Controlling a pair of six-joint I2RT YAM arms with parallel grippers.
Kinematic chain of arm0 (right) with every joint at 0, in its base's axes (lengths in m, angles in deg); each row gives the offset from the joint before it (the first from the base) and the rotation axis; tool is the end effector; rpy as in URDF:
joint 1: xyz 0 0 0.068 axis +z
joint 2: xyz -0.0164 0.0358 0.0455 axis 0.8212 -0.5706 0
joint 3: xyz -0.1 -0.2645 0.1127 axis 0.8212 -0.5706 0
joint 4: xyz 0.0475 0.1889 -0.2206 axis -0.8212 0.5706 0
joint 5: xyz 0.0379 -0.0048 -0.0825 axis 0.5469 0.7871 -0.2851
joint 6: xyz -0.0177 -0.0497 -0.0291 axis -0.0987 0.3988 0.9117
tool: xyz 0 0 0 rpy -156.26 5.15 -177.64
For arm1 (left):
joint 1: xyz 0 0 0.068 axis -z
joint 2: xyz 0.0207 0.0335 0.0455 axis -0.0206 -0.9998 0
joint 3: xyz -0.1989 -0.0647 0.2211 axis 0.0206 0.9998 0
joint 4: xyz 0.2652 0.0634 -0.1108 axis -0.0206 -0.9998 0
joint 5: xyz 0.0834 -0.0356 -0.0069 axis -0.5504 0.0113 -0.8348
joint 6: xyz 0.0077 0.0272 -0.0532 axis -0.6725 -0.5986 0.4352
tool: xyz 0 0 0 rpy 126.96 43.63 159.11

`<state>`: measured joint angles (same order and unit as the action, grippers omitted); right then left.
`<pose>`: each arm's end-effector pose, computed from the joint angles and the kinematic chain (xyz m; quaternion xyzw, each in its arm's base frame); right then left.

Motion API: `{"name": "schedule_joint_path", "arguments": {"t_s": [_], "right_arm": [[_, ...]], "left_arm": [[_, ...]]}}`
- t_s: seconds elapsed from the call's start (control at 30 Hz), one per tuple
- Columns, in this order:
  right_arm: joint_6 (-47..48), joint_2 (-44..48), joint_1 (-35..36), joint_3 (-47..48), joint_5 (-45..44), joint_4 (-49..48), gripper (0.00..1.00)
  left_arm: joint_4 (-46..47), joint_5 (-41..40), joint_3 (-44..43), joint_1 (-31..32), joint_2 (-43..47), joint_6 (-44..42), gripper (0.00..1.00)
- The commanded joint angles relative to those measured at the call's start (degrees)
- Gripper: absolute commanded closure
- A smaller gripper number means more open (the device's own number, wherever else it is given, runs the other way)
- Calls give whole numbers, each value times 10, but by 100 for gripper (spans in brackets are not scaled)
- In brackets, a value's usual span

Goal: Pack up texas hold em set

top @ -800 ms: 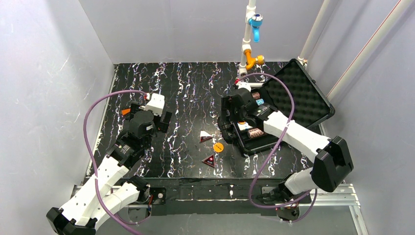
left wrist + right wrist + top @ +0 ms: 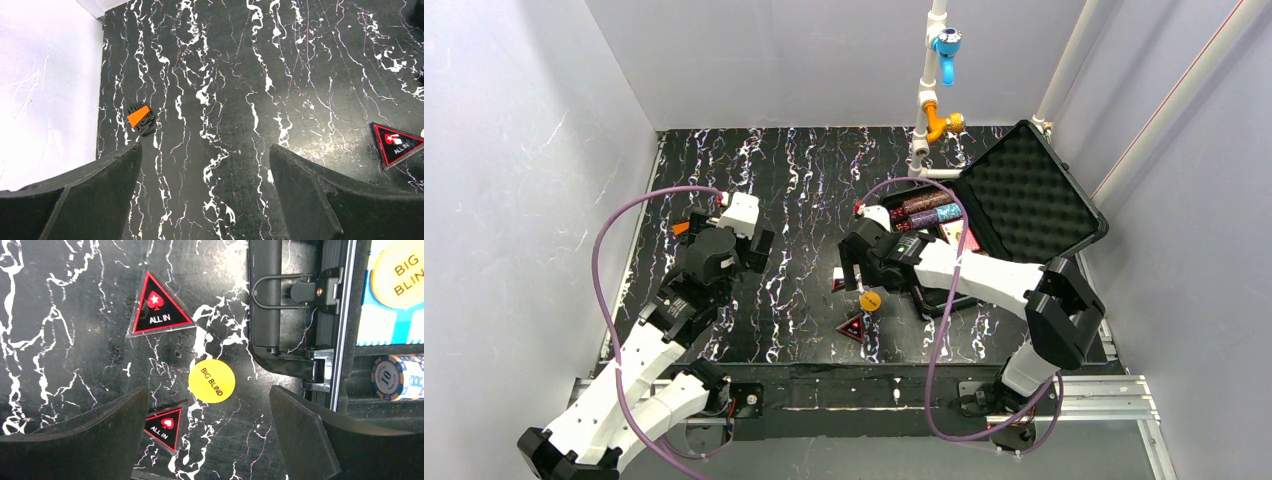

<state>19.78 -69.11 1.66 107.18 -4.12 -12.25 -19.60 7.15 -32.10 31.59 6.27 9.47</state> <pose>0.2169 0.3016 0.2527 -0.1089 0.9345 0.0823 0.3287 0.1670 -0.0803 0.3603 0.1181 0.7712 0.0803 0.6204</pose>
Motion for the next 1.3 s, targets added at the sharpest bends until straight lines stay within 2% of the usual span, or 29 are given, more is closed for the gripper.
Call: {"name": "schedule_joint_path", "arguments": {"t_s": [0.0, 0.37, 0.7, 1.27], "right_arm": [[-19, -16, 6, -1, -12, 18, 2], [-43, -51, 6, -12, 5, 17, 3], [-61, -62, 7, -29, 26, -2, 14], [-58, -93, 7, -33, 37, -25, 25]], "left_arm": [[-1, -1, -4, 2, 13, 0, 2], [-1, 1, -4, 2, 14, 0, 2], [-1, 2, -4, 2, 12, -1, 2], [-1, 3, -3, 2, 10, -1, 2]]}}
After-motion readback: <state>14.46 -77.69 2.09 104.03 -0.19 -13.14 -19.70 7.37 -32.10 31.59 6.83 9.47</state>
